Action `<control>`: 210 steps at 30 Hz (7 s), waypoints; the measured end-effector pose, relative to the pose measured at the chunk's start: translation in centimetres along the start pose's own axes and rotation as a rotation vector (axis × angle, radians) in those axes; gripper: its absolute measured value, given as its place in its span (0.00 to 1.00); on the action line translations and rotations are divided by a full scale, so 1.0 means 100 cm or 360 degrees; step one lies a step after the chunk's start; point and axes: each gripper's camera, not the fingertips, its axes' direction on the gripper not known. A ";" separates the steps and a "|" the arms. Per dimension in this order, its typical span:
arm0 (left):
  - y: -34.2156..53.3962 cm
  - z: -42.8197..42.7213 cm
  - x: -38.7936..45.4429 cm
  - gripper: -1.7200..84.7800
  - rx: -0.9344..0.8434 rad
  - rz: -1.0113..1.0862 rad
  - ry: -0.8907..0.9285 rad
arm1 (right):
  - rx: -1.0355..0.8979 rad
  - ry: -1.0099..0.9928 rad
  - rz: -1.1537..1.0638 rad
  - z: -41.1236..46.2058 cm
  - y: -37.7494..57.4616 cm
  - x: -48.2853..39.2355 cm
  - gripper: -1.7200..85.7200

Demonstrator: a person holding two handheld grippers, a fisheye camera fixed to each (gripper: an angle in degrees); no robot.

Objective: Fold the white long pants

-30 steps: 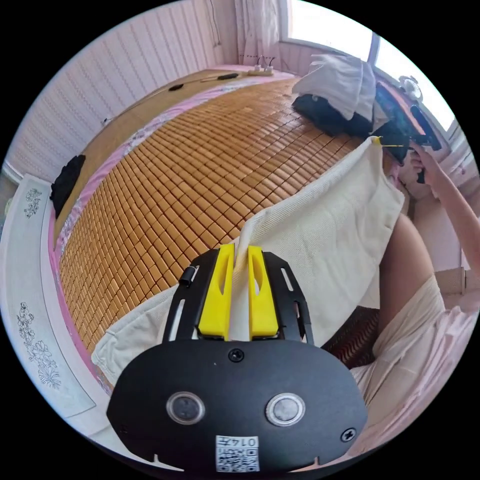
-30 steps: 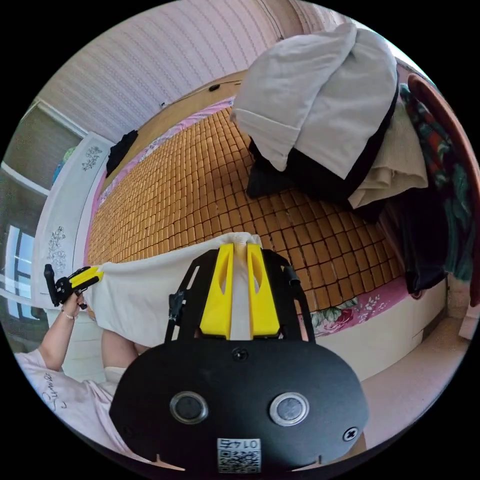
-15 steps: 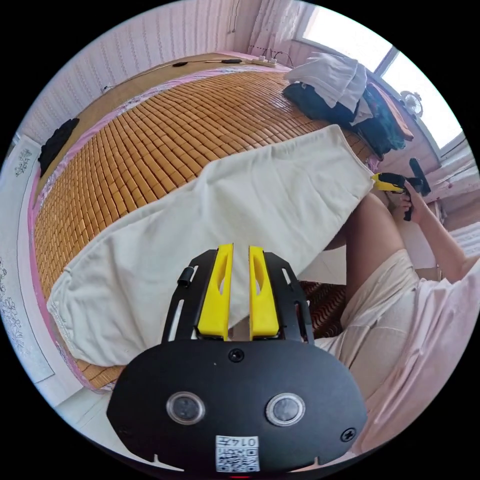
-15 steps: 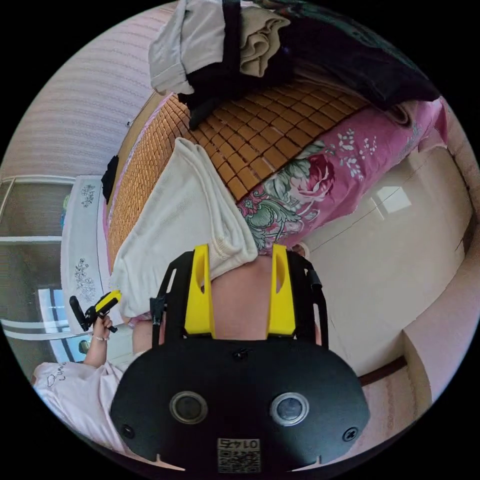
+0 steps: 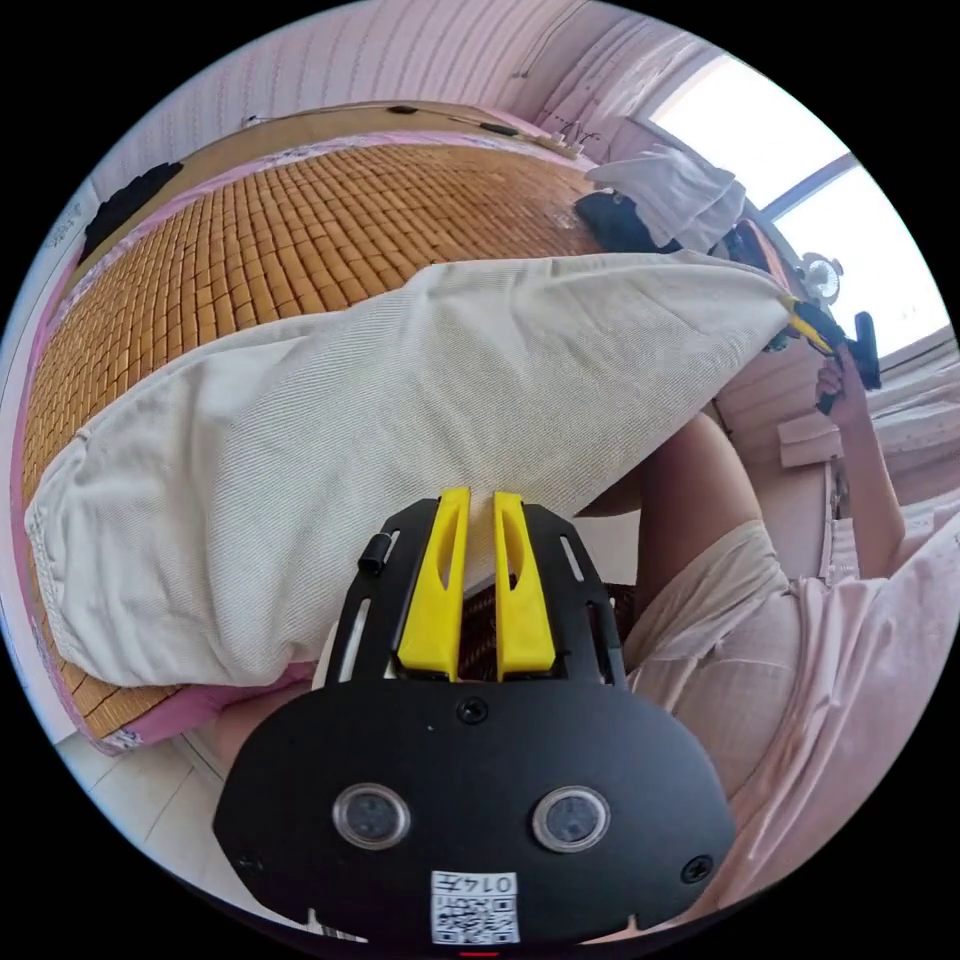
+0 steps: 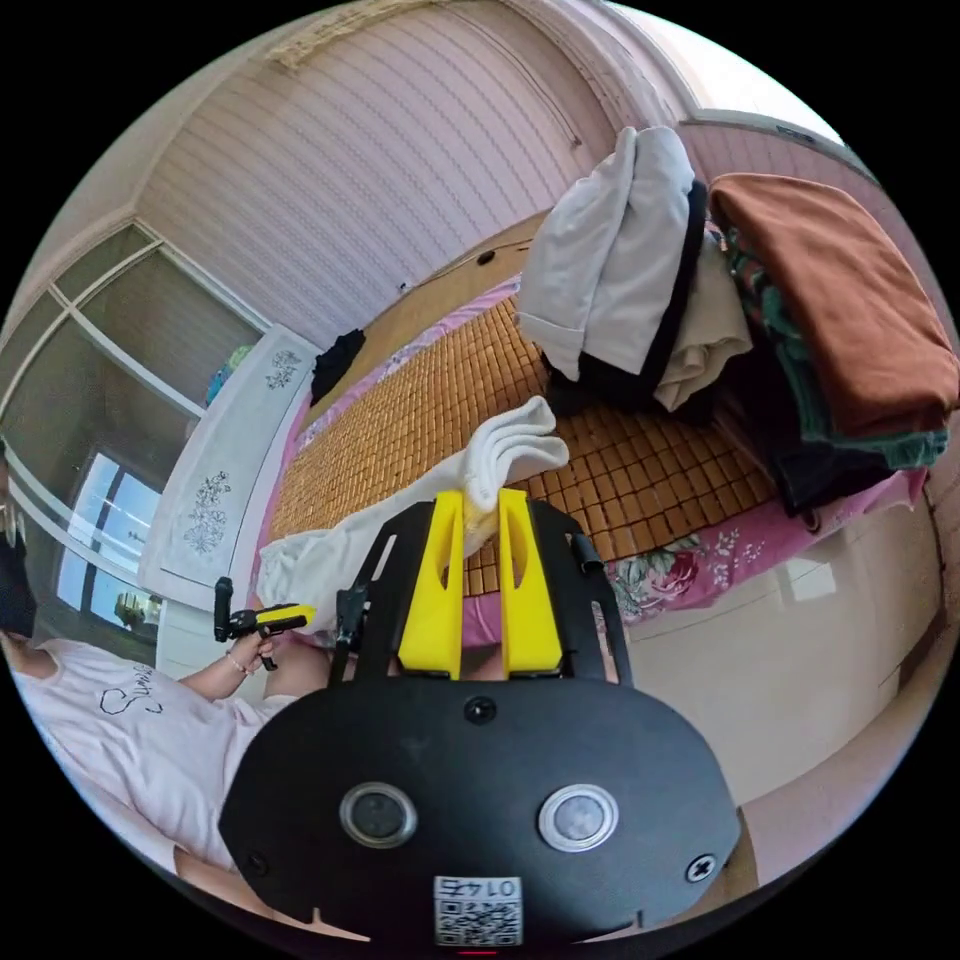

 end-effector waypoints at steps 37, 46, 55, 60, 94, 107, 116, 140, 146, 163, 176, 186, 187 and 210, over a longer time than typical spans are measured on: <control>0.128 -0.260 -0.237 0.02 0.0469 -0.0824 -0.0293 | -0.1138 0.0390 -0.1543 0.502 0.112 -0.477 0.14; 0.218 -0.388 -0.171 0.01 0.0936 -0.0918 -0.0484 | -0.0745 0.0259 -0.1843 0.462 0.115 -0.531 0.02; 0.151 -0.349 -0.262 0.12 0.0599 -0.0899 -0.0310 | -0.0912 0.0326 -0.1744 0.543 0.122 -0.538 0.01; 0.111 -0.286 -0.323 0.16 0.0224 -0.1095 -0.0055 | -0.0895 0.0339 -0.1777 0.553 0.128 -0.541 0.01; 0.278 -0.402 -0.210 0.03 0.0772 -0.0844 0.0079 | -0.1976 -0.0897 -0.2835 0.731 0.355 -0.811 0.02; 0.224 -0.310 -0.347 0.03 0.0605 -0.1396 -0.0039 | -0.0987 0.0097 -0.2050 0.678 0.142 -0.638 0.03; 0.184 -0.301 -0.349 0.03 0.0783 -0.1274 -0.0077 | -0.1375 0.0318 -0.1774 0.725 0.147 -0.551 0.12; 0.144 -0.209 -0.324 0.05 0.0484 -0.1232 -0.0710 | -0.0852 0.0381 -0.1552 0.588 0.172 -0.497 0.02; 0.095 -0.094 -0.190 0.01 0.0438 -0.0599 -0.0174 | -0.0965 0.0372 -0.1495 0.567 0.251 -0.475 0.02; 0.016 0.201 0.012 0.01 -0.0292 0.0562 -0.0255 | -0.0887 0.0381 -0.1735 0.535 0.191 -0.487 0.01; 0.043 0.262 -0.006 0.01 -0.0204 0.0471 -0.0133 | -0.1228 0.0609 -0.1885 0.594 0.094 -0.515 0.01; 0.069 0.300 0.007 0.03 -0.0136 0.0605 -0.0265 | -0.0993 0.0172 -0.1347 0.512 0.021 -0.420 0.01; 0.069 0.298 0.011 0.05 -0.0132 0.0622 -0.0264 | -0.0950 0.0120 -0.1285 0.499 0.017 -0.409 0.01; 0.093 0.371 0.063 0.09 -0.0238 0.1057 -0.0818 | 0.0002 0.0225 0.0780 0.183 -0.004 0.102 0.17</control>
